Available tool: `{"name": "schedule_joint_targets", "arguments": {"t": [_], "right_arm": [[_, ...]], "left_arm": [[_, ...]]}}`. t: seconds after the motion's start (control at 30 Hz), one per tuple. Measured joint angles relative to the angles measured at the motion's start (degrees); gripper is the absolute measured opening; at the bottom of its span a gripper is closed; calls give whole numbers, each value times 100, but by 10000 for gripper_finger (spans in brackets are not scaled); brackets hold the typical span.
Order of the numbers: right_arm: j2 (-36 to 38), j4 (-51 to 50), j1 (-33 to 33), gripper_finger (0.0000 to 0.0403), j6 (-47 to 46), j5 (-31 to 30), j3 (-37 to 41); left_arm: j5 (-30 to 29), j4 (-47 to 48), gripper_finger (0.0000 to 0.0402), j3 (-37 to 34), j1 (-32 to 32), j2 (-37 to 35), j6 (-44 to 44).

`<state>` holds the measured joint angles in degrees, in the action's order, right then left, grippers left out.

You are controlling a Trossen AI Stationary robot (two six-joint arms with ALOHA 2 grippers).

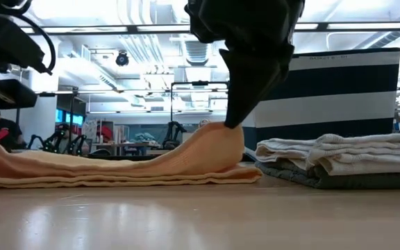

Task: Fold kitchen towel into neat rectangle
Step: Fold the orange towel

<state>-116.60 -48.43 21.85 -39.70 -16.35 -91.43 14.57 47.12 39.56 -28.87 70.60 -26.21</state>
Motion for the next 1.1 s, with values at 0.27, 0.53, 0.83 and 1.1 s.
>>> {"name": "schedule_joint_targets", "arguments": {"t": [0.27, 0.53, 0.83, 1.1], "right_arm": [[0, 84, 2, 11, -267, 137, 174], [6, 68, 2, 82, -236, 422, 253], [109, -8, 0, 149, 150, 315, 46], [102, 32, 0, 163, 281, -89, 22]], "left_arm": [[199, -630, 7, -71, -75, 227, -91], [910, -595, 69, -16, -149, 285, -357], [680, -646, 118, -12, -257, 250, -482], [-268, -621, 115, -30, -199, 242, -428]]}}
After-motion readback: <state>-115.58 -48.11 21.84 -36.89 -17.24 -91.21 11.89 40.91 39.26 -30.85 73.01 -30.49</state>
